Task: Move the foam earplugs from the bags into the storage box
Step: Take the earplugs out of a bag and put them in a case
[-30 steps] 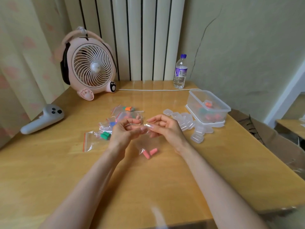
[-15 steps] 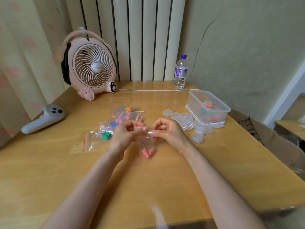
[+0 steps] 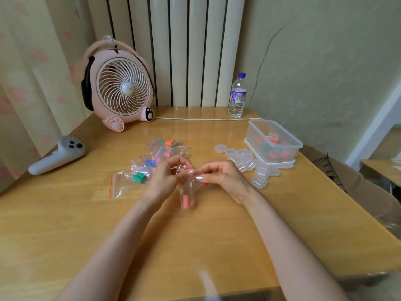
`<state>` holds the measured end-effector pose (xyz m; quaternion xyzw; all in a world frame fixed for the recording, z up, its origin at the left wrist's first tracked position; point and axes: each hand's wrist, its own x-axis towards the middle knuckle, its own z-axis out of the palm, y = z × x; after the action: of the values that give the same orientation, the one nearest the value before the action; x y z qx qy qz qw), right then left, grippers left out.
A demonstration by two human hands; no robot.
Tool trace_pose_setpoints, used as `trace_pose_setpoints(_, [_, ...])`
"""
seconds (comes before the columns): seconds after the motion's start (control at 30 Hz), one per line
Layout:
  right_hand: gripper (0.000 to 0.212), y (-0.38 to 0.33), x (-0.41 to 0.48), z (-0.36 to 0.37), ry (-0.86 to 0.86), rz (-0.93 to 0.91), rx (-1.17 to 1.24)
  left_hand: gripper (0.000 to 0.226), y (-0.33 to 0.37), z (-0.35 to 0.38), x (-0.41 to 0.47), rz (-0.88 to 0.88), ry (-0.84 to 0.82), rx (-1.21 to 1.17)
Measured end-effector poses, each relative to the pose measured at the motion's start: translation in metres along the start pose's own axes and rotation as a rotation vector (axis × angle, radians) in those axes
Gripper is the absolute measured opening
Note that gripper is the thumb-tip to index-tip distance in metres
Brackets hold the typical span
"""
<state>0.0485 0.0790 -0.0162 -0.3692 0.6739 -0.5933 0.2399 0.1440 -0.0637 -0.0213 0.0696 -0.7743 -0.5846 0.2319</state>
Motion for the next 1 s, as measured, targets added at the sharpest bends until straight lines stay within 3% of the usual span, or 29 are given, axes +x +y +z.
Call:
trace_pose_setpoints(0.17, [0.031,-0.002,-0.002,-0.001,-0.034,0.030,-0.098,0.017,-0.003,0.001,0.000,0.069,0.048,0.296])
trace_pose_setpoints(0.3, [0.023,-0.003,-0.002,-0.001,-0.001,0.032,-0.116,0.015,-0.007,-0.001,0.003,0.113,0.057,0.415])
trace_pose_setpoints(0.47, [0.008,-0.004,-0.002,-0.003,-0.001,0.058,-0.057,0.018,0.000,-0.002,0.000,0.147,0.128,0.257])
trace_pose_setpoints(0.6, [0.037,-0.005,-0.003,-0.004,-0.045,0.060,0.117,0.022,0.006,-0.002,-0.002,0.108,0.128,-0.036])
trace_pose_setpoints(0.67, [0.040,-0.004,-0.003,-0.005,-0.069,0.081,0.053,0.020,0.003,-0.003,0.000,0.044,0.220,-0.103])
trace_pose_setpoints(0.83, [0.028,-0.001,-0.002,-0.006,-0.050,0.121,0.034,0.031,-0.014,-0.008,0.006,-0.091,0.410,0.068])
trace_pose_setpoints(0.93, [0.013,0.000,-0.002,-0.009,-0.003,0.090,0.017,0.028,-0.018,-0.007,0.008,-0.166,0.365,0.034])
trace_pose_setpoints(1.0, [0.015,0.000,-0.003,-0.014,-0.008,0.098,0.030,0.029,-0.020,-0.004,0.008,-0.220,0.309,0.025])
